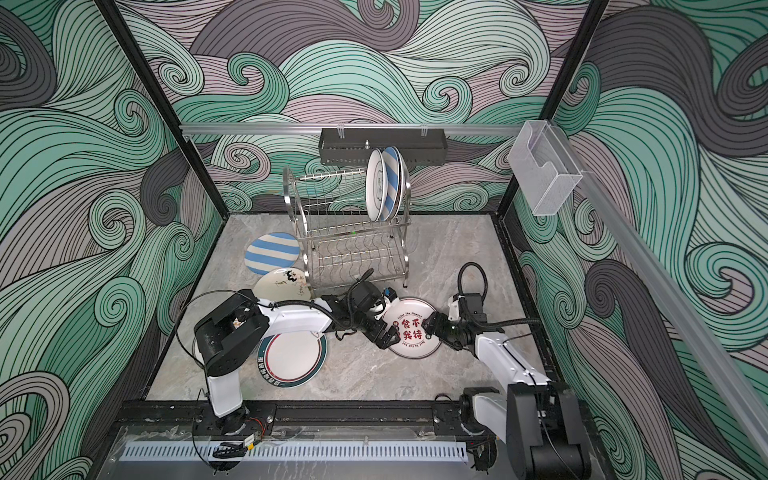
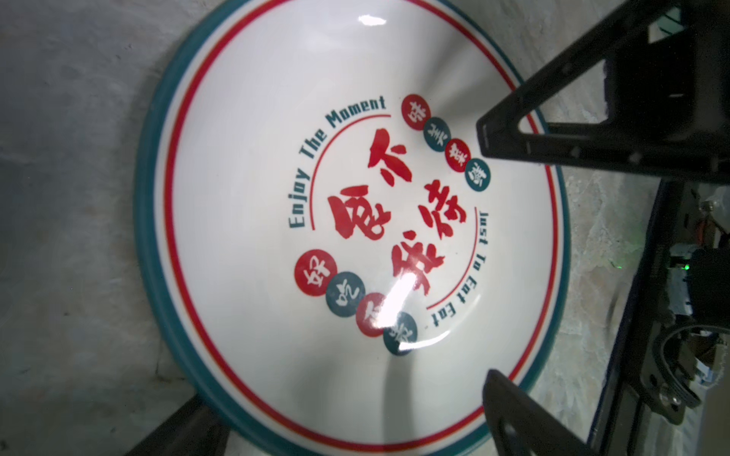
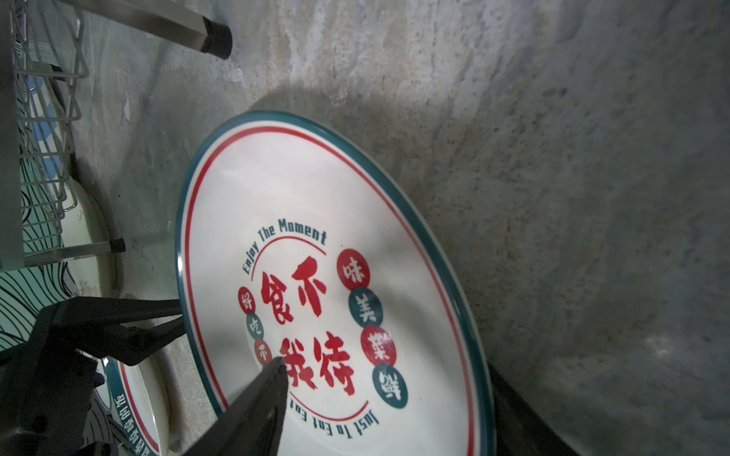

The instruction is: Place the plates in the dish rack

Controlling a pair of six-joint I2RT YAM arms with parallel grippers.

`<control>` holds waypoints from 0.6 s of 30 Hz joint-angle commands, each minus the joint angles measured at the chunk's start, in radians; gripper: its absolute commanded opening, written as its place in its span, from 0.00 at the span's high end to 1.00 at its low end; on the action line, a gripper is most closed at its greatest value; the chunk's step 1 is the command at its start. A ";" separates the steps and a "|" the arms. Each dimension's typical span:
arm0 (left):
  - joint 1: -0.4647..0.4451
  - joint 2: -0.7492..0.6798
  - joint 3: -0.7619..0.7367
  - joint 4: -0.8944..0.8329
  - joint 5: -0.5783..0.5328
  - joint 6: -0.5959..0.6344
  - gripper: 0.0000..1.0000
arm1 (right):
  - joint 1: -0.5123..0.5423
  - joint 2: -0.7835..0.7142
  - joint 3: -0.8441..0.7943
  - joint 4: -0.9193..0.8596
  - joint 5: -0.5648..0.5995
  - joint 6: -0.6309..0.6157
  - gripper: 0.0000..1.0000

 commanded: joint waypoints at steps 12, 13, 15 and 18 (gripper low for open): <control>-0.043 0.038 0.055 0.006 0.077 0.041 0.01 | -0.011 -0.116 -0.111 0.154 -0.186 0.102 0.49; -0.043 0.037 0.053 0.008 0.078 0.042 0.01 | -0.014 -0.129 -0.113 0.156 -0.188 0.109 0.52; -0.043 0.039 0.050 0.012 0.080 0.040 0.01 | -0.023 -0.155 -0.121 0.168 -0.188 0.127 0.56; -0.042 0.039 0.047 0.015 0.083 0.040 0.01 | -0.036 -0.190 -0.141 0.206 -0.201 0.166 0.66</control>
